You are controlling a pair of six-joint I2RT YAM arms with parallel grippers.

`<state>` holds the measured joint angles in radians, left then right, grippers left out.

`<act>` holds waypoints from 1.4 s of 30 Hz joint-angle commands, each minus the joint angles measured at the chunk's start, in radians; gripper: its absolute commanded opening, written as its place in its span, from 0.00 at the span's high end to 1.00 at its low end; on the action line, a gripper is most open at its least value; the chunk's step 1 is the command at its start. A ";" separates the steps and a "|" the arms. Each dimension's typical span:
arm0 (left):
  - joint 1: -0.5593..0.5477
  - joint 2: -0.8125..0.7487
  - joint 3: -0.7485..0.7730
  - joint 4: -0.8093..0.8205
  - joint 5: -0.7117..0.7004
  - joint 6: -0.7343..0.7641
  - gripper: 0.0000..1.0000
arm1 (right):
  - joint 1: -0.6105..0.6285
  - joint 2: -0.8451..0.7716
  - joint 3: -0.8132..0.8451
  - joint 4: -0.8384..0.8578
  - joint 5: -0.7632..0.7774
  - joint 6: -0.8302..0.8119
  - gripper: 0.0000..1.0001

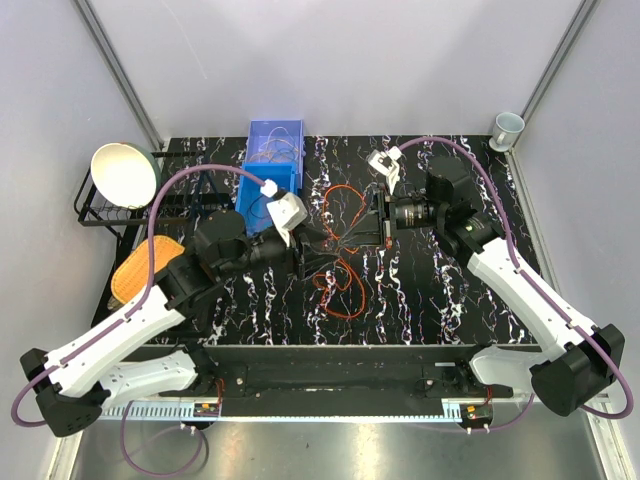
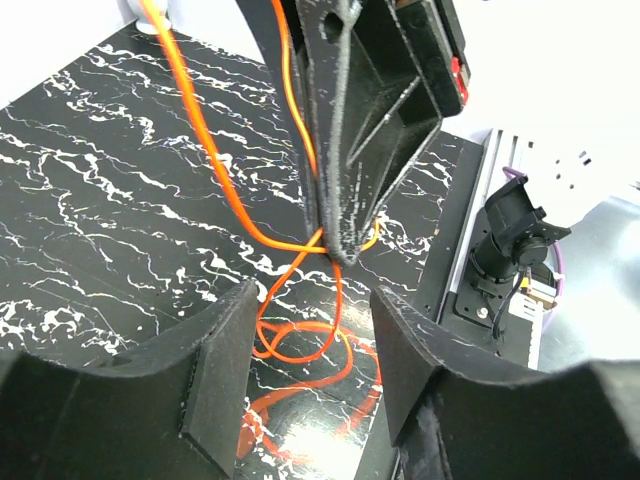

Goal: Untangle the cables

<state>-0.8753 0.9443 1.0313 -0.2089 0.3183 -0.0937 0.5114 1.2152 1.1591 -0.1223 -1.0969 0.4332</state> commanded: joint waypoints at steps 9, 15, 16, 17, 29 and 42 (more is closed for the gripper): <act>-0.068 0.047 0.016 0.052 -0.065 0.028 0.57 | 0.004 -0.003 0.033 0.087 0.022 0.047 1.00; -0.085 0.056 0.019 0.054 -0.108 0.035 0.79 | 0.004 -0.005 0.030 0.096 0.020 0.052 1.00; -0.088 0.057 0.021 0.054 -0.111 0.037 0.84 | 0.004 -0.003 0.028 0.096 0.017 0.052 1.00; -0.090 0.056 0.019 0.054 -0.123 0.038 0.95 | 0.003 -0.005 0.027 0.096 0.019 0.052 1.00; -0.096 0.056 0.032 0.034 -0.310 0.017 1.00 | 0.004 -0.026 0.043 -0.040 0.361 0.003 0.32; 0.100 0.284 0.331 -0.096 -0.501 -0.014 1.00 | 0.003 -0.178 -0.137 -0.246 1.057 0.071 0.14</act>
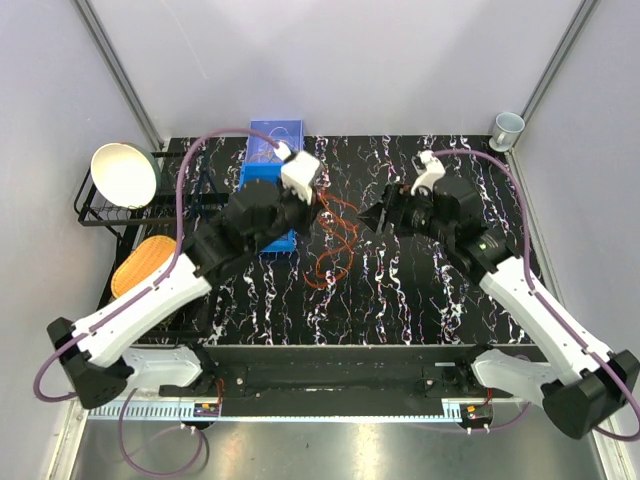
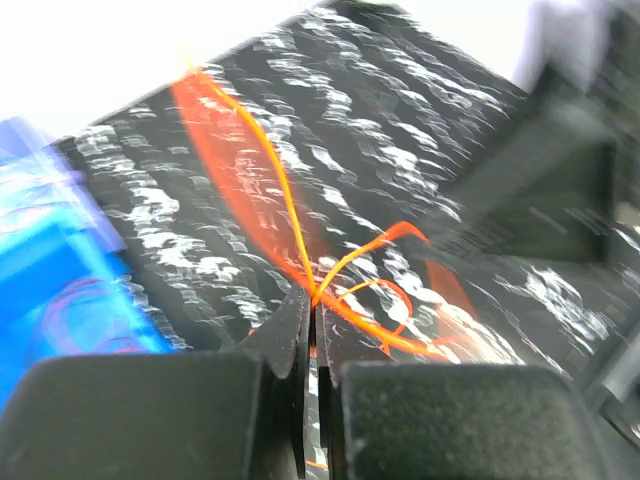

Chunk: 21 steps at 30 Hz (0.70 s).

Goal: Untangle the cables

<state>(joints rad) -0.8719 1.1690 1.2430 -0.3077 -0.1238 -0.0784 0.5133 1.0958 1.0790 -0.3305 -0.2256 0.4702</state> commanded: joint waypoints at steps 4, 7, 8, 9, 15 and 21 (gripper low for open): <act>0.195 0.153 0.237 -0.001 -0.045 -0.040 1.00 | 0.001 -0.100 -0.128 -0.038 0.192 0.054 0.15; 0.261 0.240 0.358 -0.004 -0.036 -0.037 1.00 | 0.001 -0.116 -0.163 -0.032 0.197 0.082 0.14; 0.292 0.285 0.422 -0.005 -0.034 -0.037 1.00 | 0.001 -0.119 -0.172 -0.030 0.190 0.097 0.14; 0.309 0.309 0.456 -0.005 -0.034 -0.040 1.00 | 0.001 -0.117 -0.182 -0.024 0.184 0.102 0.14; 0.439 0.523 0.732 0.001 -0.027 -0.075 1.00 | 0.001 -0.103 -0.244 0.025 0.117 0.137 0.15; 0.540 0.776 1.013 0.022 -0.007 -0.118 1.00 | 0.001 -0.070 -0.264 0.051 0.072 0.133 0.16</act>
<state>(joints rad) -0.3767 1.8256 2.1124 -0.3473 -0.1375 -0.1574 0.5133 1.0149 0.8150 -0.3367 -0.1177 0.5945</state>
